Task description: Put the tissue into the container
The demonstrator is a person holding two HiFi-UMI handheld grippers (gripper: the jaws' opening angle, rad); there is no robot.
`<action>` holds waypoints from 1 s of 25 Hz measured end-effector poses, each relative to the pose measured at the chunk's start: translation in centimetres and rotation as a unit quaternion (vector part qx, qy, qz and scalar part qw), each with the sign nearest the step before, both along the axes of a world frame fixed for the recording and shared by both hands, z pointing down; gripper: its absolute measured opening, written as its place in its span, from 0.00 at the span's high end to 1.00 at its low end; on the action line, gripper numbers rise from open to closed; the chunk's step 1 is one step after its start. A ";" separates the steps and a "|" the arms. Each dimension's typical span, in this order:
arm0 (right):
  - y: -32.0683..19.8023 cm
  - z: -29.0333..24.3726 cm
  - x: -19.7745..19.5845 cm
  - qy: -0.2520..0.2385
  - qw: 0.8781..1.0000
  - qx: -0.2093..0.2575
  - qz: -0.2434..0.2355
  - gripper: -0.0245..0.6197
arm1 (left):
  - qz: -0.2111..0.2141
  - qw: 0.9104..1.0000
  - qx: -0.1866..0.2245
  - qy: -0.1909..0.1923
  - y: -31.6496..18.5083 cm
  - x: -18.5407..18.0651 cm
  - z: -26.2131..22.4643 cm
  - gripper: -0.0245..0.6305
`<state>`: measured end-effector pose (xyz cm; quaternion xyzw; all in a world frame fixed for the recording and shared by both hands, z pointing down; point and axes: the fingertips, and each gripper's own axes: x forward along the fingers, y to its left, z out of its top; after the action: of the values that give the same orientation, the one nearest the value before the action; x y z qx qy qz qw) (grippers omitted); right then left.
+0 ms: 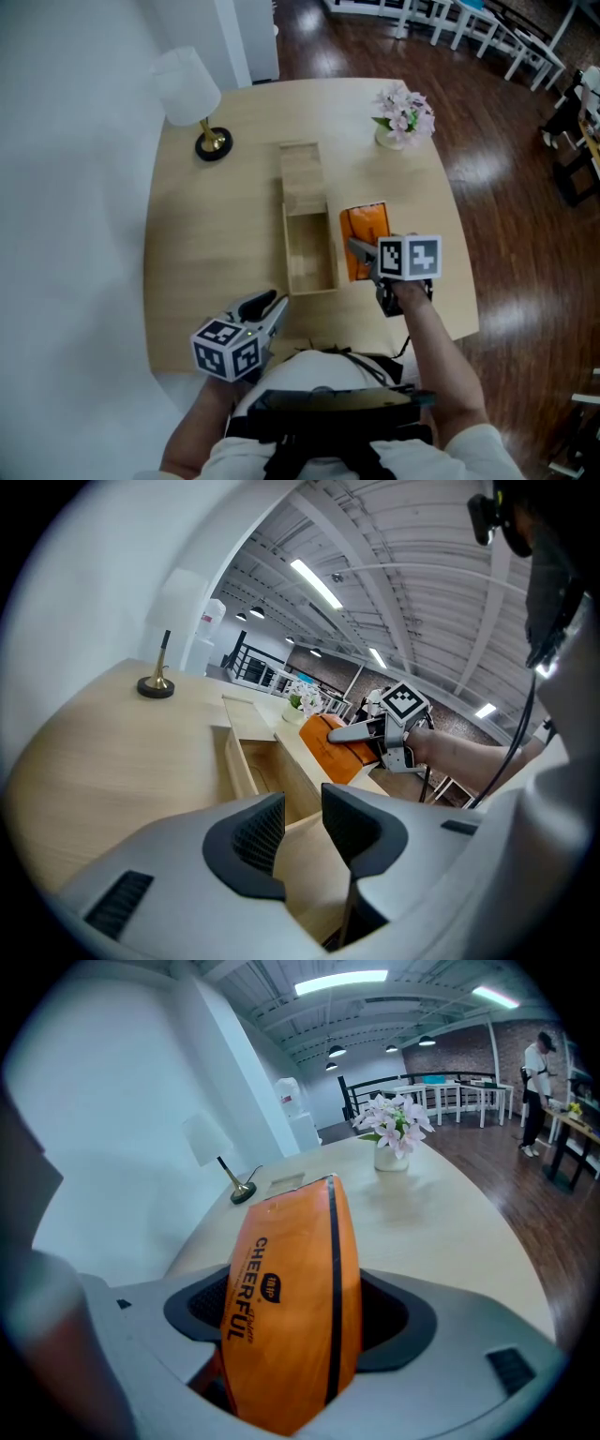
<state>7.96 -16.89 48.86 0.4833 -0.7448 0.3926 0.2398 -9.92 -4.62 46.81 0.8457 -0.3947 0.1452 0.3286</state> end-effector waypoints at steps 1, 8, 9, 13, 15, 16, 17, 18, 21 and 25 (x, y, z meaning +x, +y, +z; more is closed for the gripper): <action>-0.2 -0.2 -0.6 -0.007 1.000 0.001 -0.001 0.37 | 0.000 1.000 0.000 0.000 0.0 -0.1 0.1 0.77; -0.8 -0.7 -5.6 -0.021 1.000 0.006 -0.022 0.37 | -0.009 1.000 -0.002 0.002 0.0 -0.6 0.1 0.77; -0.9 -0.6 -6.3 -0.021 0.999 0.007 -0.025 0.37 | -0.011 1.000 -0.002 0.003 0.0 -0.7 0.1 0.77; -0.9 0.8 -8.8 -0.018 0.999 -0.004 -0.034 0.37 | -0.018 1.000 -0.002 0.003 0.2 -1.2 0.2 0.77; -0.9 1.5 -9.6 -0.016 0.999 -0.010 -0.036 0.37 | -0.022 1.000 -0.004 0.004 0.2 -1.4 0.4 0.77; -0.9 1.7 -9.9 -0.015 0.999 -0.011 -0.036 0.37 | -0.024 1.000 -0.005 0.004 0.2 -1.6 0.4 0.77; -1.0 1.9 -10.1 -0.014 0.999 -0.011 -0.035 0.37 | -0.025 1.000 -0.005 0.004 0.2 -1.7 0.4 0.77; -1.0 2.1 -10.4 -0.014 0.999 -0.011 -0.032 0.37 | -0.026 1.000 -0.006 0.004 0.2 -1.7 0.5 0.77; -1.2 2.6 -11.0 -0.014 1.000 -0.012 -0.023 0.37 | -0.026 1.000 -0.007 0.004 0.2 -1.9 0.6 0.77; -1.5 3.3 -11.6 -0.016 1.000 -0.016 -0.012 0.37 | -0.025 1.000 -0.010 0.004 0.2 -1.9 0.7 0.77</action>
<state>-3.61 -18.35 52.19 0.4643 -0.7478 0.4094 0.2400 -11.80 -4.43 47.56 0.8326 -0.4133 0.1375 0.3421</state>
